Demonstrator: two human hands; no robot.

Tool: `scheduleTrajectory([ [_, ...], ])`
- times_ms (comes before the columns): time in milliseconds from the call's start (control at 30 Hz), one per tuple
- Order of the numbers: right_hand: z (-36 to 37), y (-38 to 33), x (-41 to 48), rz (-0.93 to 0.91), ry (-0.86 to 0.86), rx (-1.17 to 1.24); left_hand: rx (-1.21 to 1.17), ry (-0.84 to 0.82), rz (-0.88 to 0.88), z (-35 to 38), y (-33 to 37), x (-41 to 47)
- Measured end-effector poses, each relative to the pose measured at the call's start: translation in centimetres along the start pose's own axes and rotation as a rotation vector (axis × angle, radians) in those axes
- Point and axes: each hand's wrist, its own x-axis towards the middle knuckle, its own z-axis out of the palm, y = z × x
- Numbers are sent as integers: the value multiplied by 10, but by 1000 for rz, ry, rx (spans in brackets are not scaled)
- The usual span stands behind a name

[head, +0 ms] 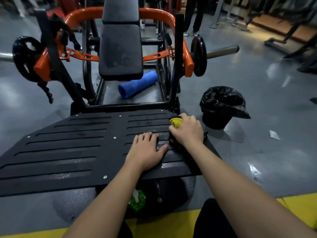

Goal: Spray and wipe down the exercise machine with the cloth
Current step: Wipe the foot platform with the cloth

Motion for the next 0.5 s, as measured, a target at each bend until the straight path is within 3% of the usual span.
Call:
scheduleTrajectory([
  [233,35,-18,100,8,-68,57,2,19,2,2,2,0],
  [500,46,-21,124,-4,-97,115,18,21,-14,5,-1,4],
])
